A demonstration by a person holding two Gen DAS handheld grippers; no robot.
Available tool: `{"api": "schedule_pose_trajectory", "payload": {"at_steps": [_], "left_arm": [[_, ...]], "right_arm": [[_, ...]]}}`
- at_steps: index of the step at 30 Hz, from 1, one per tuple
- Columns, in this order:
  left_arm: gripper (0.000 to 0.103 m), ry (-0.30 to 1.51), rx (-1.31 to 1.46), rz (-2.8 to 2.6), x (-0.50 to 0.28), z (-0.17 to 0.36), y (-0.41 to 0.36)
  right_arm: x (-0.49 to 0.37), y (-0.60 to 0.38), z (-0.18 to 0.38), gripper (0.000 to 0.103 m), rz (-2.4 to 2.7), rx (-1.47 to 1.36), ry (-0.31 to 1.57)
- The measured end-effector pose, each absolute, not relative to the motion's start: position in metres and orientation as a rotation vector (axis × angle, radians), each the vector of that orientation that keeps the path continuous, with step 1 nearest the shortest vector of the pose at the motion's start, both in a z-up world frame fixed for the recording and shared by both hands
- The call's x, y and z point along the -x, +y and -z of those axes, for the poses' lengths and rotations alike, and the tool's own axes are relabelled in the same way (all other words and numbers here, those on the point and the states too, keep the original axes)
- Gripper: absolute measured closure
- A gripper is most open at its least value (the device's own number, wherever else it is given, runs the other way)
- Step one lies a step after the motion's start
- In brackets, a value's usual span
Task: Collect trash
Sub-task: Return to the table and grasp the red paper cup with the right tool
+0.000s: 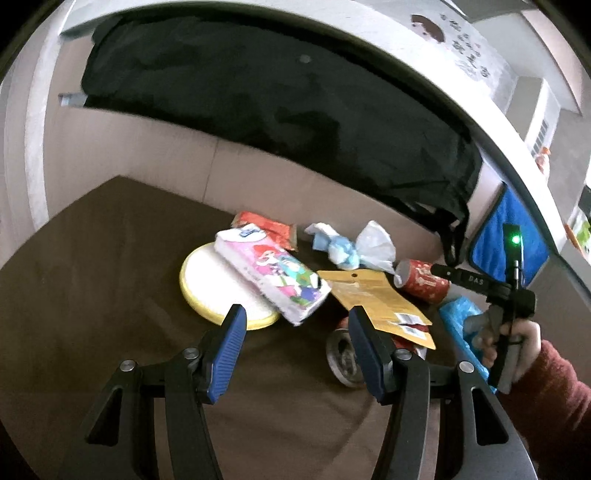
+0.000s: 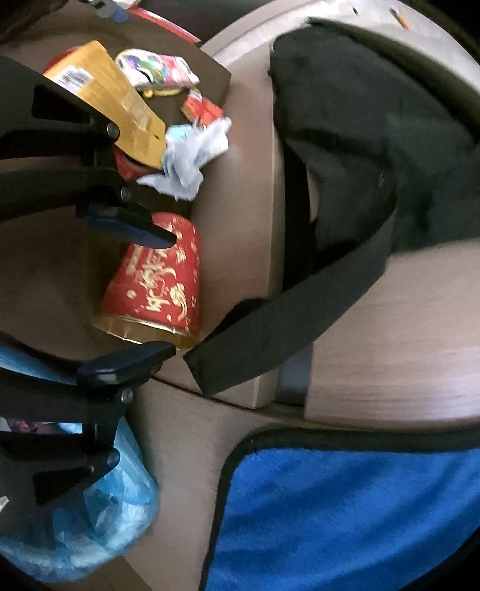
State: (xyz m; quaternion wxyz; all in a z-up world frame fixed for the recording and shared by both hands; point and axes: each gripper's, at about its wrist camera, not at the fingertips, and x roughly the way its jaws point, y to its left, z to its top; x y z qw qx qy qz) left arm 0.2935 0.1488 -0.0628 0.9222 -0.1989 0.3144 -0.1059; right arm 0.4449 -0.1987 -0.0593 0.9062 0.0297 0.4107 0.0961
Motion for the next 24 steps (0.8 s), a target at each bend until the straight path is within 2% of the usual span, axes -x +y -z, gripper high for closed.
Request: {"api": "schedule_pose_trajectory", "payload": {"at_steps": [3,5,7,9,24], "left_arm": [[0.045,0.648,0.445,0.214,-0.294,0.064,0.155],[0.045,0.641,0.447,0.213,-0.294,0.063,0.156],[0.045,0.641,0.446,0.214,-0.294,0.062,0.156],[0.045,0.650,0.449,0.219,-0.294,0.064,0.155],[0.045,0.731,0.457,0.277,-0.297,0.064,0.129]], "right_arm": [[-0.452,-0.197,0.070,0.055,-0.229,-0.112,0.881],[-0.449,-0.191,0.071,0.066,-0.270,-0.124,0.889],[-0.443,-0.175,0.072,0.084,-0.344,-0.103,0.905],[-0.434,-0.159,0.072,0.094,-0.426,-0.078,0.924],[-0.340,-0.165,0.046,0.098,-0.546,-0.094,0.922]]}}
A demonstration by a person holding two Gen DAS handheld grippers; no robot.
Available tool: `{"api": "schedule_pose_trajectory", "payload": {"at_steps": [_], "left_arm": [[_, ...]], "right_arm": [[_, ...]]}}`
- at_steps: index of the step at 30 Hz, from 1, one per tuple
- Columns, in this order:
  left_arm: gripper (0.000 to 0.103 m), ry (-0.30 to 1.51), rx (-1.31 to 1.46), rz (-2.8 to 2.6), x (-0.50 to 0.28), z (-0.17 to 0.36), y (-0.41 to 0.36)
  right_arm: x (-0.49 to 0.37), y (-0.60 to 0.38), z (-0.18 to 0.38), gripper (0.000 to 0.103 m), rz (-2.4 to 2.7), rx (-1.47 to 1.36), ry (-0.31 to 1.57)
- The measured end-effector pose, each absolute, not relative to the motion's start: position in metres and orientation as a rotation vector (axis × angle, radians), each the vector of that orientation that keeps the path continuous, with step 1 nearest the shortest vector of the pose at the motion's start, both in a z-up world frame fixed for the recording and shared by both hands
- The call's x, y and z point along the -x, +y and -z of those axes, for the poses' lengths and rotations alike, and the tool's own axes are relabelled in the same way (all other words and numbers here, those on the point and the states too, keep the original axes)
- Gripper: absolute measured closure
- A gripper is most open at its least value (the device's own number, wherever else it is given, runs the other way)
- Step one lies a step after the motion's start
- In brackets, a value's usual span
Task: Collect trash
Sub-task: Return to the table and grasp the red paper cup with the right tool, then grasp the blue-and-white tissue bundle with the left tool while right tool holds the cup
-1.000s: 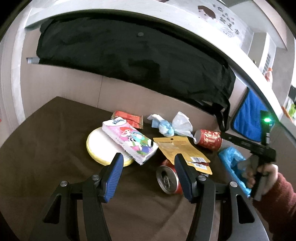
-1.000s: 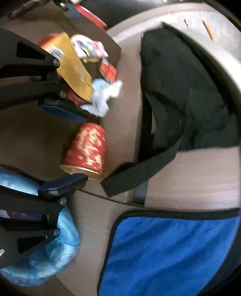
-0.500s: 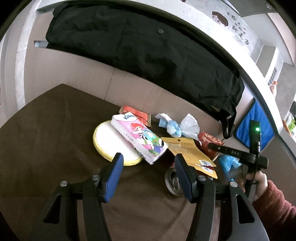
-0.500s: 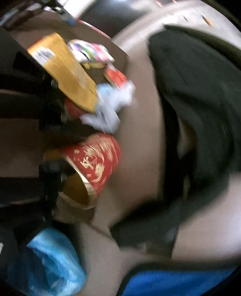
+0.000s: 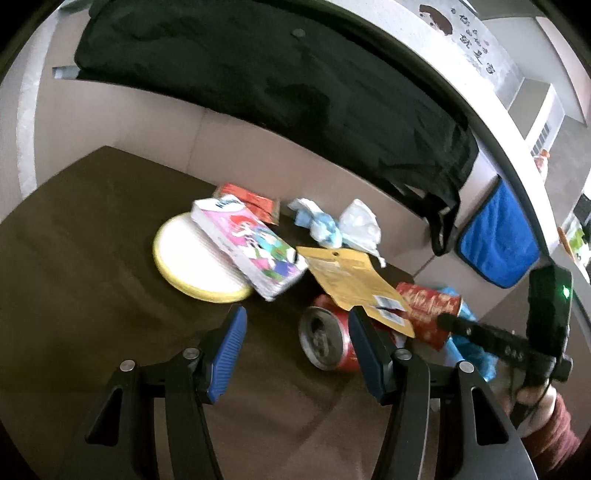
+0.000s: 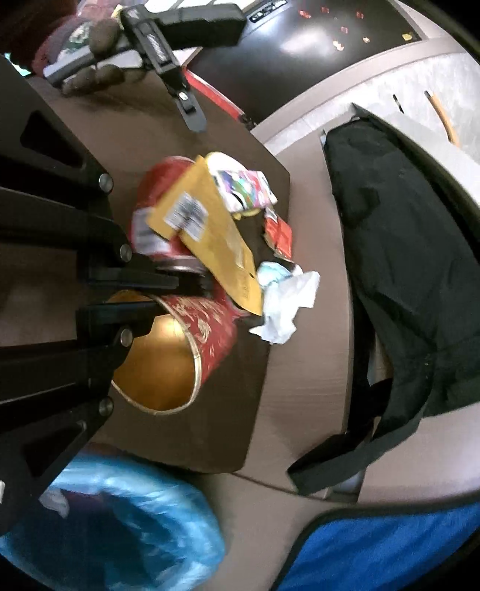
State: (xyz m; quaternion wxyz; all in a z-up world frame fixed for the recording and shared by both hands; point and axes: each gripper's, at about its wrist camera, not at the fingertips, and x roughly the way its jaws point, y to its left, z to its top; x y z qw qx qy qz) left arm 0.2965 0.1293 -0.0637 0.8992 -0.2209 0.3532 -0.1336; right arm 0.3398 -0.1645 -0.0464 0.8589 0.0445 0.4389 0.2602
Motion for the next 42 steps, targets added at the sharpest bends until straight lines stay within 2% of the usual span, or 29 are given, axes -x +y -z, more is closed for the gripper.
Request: {"api": "schedule_pose_trajectory", "payload": {"at_steps": [11,16,21,23,25,31,33,39,42], "left_arm": [[0.045,0.797,0.462,0.342,-0.342,0.046,0.095],[0.045,0.823,0.321,0.350,-0.398,0.037,0.065],[0.045,0.944,0.259,0.354,-0.465,0.052,0.046],[0.045,0.977,0.227,0.310,-0.483,0.059,0.042],[0.045,1.047,0.231,0.280,-0.498,0.070,0.041],[0.046,1.114,0.330,0.283,-0.512,0.084,0.047],[0.068,1.118,0.340,0.292,-0.508,0.085,0.047],[0.070,0.975,0.279,0.301,-0.467,0.062,0.053],[0.070,0.906,0.287,0.301,-0.432,0.048,0.068]], "right_arm": [[-0.301,-0.181,0.052,0.098,-0.559,-0.102,0.900],[-0.296,-0.190,0.060,0.094,-0.575,-0.132,0.892],[-0.293,-0.197,0.063,0.093,-0.593,-0.147,0.868],[-0.293,-0.200,0.064,0.085,-0.597,-0.158,0.858],[-0.292,-0.201,0.066,0.071,-0.601,-0.163,0.852],[-0.288,-0.202,0.070,0.070,-0.598,-0.159,0.835],[-0.287,-0.201,0.070,0.067,-0.596,-0.156,0.830],[-0.275,-0.195,0.060,0.051,-0.568,-0.093,0.791],[-0.271,-0.192,0.056,0.050,-0.564,-0.059,0.781]]}}
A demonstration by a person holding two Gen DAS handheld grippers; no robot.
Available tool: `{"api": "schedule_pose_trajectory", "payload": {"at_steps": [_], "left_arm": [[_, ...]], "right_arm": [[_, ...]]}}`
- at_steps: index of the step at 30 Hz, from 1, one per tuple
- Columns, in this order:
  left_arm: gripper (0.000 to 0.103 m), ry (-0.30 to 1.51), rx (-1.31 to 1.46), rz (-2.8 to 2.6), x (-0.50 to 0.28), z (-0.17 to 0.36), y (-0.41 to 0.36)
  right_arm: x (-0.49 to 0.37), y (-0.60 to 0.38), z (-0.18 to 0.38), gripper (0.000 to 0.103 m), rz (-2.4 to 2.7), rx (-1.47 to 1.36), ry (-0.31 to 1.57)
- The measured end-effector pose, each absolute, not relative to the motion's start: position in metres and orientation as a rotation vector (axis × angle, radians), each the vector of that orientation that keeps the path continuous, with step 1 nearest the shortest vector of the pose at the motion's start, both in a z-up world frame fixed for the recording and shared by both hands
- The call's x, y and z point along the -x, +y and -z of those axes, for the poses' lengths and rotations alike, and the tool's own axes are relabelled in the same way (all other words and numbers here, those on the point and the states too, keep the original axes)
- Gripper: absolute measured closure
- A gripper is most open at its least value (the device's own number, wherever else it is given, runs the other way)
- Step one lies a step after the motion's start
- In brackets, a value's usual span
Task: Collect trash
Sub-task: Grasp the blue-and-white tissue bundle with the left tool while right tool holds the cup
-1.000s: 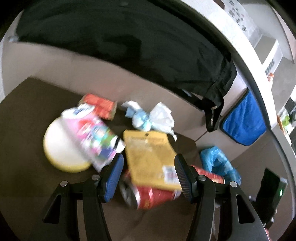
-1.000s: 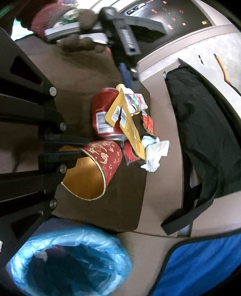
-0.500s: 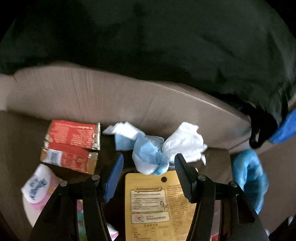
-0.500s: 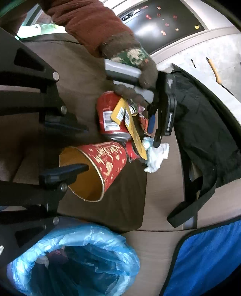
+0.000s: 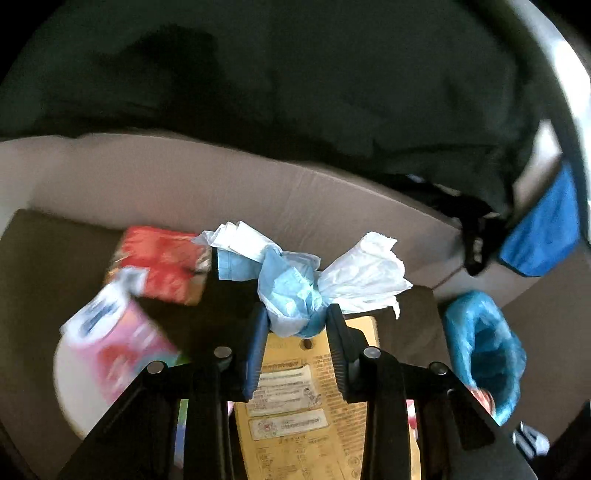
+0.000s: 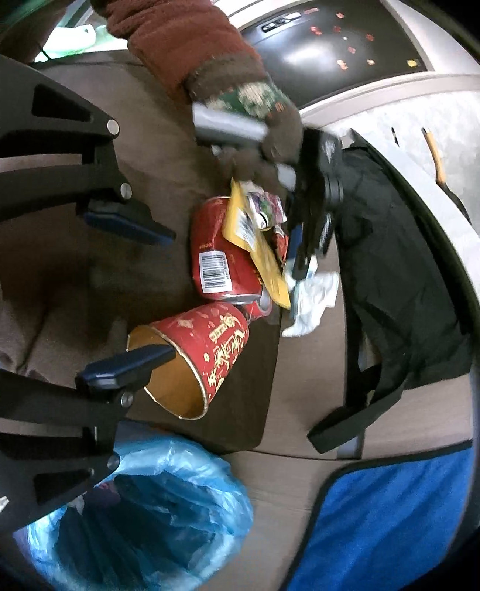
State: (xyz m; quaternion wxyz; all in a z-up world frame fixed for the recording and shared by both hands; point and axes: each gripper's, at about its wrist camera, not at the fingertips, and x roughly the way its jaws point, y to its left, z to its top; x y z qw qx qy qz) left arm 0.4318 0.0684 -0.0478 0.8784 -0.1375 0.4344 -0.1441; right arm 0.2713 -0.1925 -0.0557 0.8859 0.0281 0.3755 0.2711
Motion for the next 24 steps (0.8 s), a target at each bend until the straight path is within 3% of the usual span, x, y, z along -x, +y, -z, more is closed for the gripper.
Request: {"api": "schedule_pose_trajectory", "payload": {"at_steps": [5,7,9,18,24], "left_arm": [[0.070,0.766,0.265,0.281,-0.358,0.018,0.098],[0.070,0.735,0.239,0.275,-0.330,0.012,0.106],[0.070,0.739,0.224,0.276,-0.309,0.014,0.110],[0.069,0.798,0.285,0.322,-0.257,0.047,0.137],[0.048,0.812,0.342,0.349,-0.243,0.060,0.157]], "right_arm": [[-0.262,-0.192,0.036,0.048,-0.543,0.026,0.689],[-0.265,-0.192,0.026,0.033,-0.549,0.060,0.652],[-0.276,-0.193,0.021,0.031,-0.551,0.088,0.645],[-0.356,-0.195,0.064,0.031,-0.630,0.001,0.902],[-0.354,-0.175,0.084,0.032,-0.630,0.013,0.996]]}}
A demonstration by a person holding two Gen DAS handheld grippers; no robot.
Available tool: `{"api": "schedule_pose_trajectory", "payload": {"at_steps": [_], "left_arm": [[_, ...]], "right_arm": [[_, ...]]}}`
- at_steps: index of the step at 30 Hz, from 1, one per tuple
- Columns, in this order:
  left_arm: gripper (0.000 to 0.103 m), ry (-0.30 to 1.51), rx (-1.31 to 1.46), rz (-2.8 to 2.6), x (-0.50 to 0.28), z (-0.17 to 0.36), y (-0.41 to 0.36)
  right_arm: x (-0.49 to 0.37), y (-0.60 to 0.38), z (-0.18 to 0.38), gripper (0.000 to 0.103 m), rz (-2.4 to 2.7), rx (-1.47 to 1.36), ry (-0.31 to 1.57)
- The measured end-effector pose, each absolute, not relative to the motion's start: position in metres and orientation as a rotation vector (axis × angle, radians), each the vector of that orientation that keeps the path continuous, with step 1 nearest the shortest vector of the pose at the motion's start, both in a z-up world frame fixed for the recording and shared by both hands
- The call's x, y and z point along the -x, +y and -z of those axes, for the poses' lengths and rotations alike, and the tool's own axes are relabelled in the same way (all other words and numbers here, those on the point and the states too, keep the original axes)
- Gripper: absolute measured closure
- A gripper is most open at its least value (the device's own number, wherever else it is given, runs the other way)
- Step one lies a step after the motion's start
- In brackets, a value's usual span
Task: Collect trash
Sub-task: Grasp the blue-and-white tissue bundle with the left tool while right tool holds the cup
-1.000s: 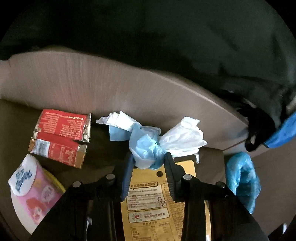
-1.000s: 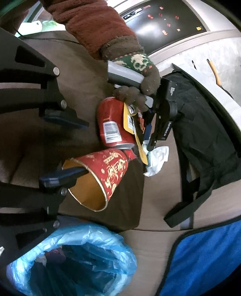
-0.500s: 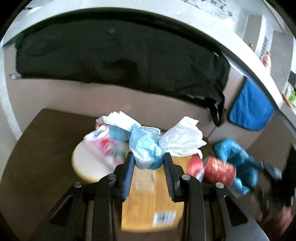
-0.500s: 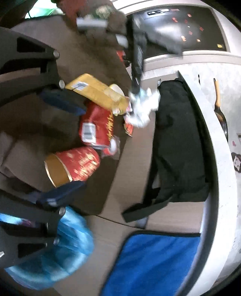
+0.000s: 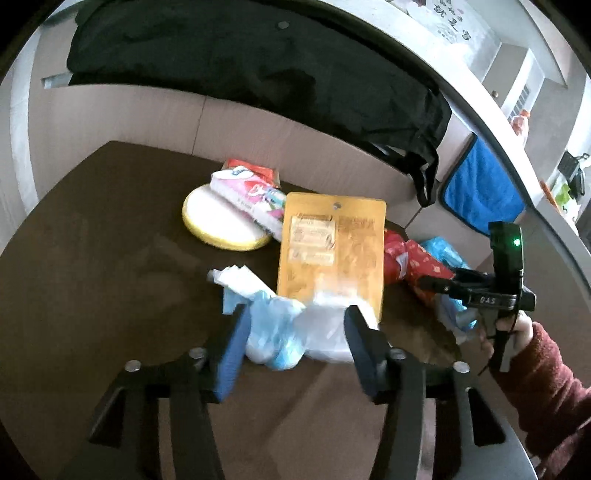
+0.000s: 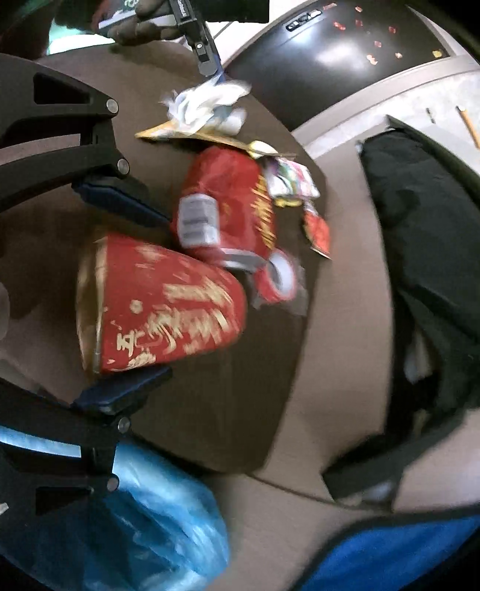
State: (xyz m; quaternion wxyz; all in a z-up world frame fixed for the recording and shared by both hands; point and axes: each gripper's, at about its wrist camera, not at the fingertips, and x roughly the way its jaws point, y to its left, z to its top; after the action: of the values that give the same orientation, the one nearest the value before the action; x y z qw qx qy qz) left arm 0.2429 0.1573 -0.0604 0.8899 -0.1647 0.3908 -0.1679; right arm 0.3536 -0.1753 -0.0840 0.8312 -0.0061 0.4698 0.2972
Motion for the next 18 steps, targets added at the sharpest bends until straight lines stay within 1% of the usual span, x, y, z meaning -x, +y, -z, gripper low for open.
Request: {"api": "schedule_pose_trajectory", "payload": {"at_steps": [4,6,9,18], "left_arm": [[0.045,0.807,0.334,0.345,-0.233,0.060,0.163],[0.039,0.794,0.346,0.333,-0.229,0.059,0.168],[0.034,0.795,0.408,0.325,-0.229,0.064,0.170],[0.034,0.860,0.557,0.188,-0.258,0.093,0.163]], "right_arm": [[-0.334,-0.163,0.075,0.038,-0.611,0.019,0.971],[-0.326,-0.164,0.067,0.039,-0.612,-0.025,0.954],[-0.311,-0.163,0.056,0.039,-0.620,-0.062,0.923],[-0.274,-0.158,0.032,0.039,-0.615,-0.044,0.824]]}}
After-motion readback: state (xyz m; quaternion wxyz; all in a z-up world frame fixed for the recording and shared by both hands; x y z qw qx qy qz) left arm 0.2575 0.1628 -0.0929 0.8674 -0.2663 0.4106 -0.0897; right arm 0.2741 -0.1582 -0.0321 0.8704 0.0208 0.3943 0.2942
